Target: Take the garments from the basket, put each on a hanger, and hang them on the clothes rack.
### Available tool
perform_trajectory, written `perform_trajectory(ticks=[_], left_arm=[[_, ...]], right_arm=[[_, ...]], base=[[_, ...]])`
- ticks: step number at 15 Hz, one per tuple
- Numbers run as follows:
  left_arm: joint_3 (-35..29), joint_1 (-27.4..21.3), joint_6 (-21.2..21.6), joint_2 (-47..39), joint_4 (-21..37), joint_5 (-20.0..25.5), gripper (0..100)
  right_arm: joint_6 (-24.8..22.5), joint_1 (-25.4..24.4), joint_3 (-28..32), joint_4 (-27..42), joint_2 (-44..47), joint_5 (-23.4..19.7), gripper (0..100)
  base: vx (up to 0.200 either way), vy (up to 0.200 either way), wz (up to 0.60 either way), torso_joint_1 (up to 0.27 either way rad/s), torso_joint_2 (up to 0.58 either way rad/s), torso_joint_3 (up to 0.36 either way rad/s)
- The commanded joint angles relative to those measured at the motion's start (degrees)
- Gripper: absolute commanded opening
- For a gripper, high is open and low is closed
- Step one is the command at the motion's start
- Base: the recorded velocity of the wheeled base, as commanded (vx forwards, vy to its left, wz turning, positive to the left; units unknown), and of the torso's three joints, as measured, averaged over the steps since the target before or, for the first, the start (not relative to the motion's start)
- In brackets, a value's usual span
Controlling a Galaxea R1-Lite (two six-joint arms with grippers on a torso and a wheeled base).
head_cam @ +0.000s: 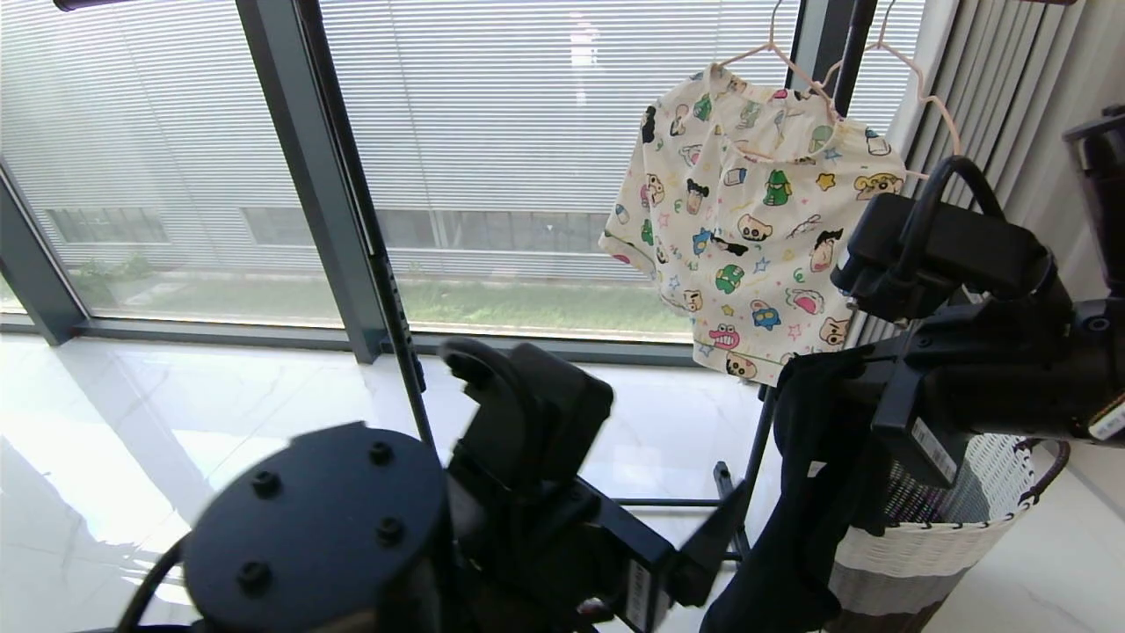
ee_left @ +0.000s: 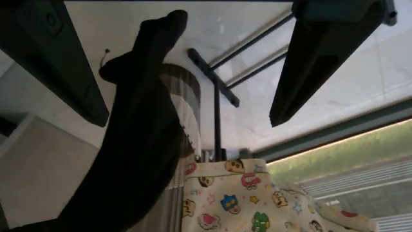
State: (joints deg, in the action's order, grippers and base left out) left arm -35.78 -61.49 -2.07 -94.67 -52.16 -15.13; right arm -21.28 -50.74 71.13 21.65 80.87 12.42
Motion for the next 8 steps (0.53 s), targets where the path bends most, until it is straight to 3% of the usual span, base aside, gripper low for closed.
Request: perform_trajectory(ticks=[1, 3, 8], left_arm=[[-2.19, -2.93, -2.15, -7.72, 0.13, 3.88, 100], [-3.24, -2.41, -2.32, -9.74, 1.54, 8.54, 100], [-9.92, 2.95, -2.41, -15.19, 6.81, 8.54, 100]], right_arm=[[0.72, -2.26, -0.38, -0.03, -0.54, 0.06, 0], [1.69, -3.49, -0.38, -0.03, -0.63, 0.06, 0], [2.56, -4.9, -0.82, -0.21, -1.16, -0.03, 0]], base=[[0.0, 0.0, 0.0, 0.0, 0.0, 0.0], [0.0, 0.0, 0.0, 0.0, 0.0, 0.0], [0.0, 0.0, 0.0, 0.0, 0.0, 0.0]])
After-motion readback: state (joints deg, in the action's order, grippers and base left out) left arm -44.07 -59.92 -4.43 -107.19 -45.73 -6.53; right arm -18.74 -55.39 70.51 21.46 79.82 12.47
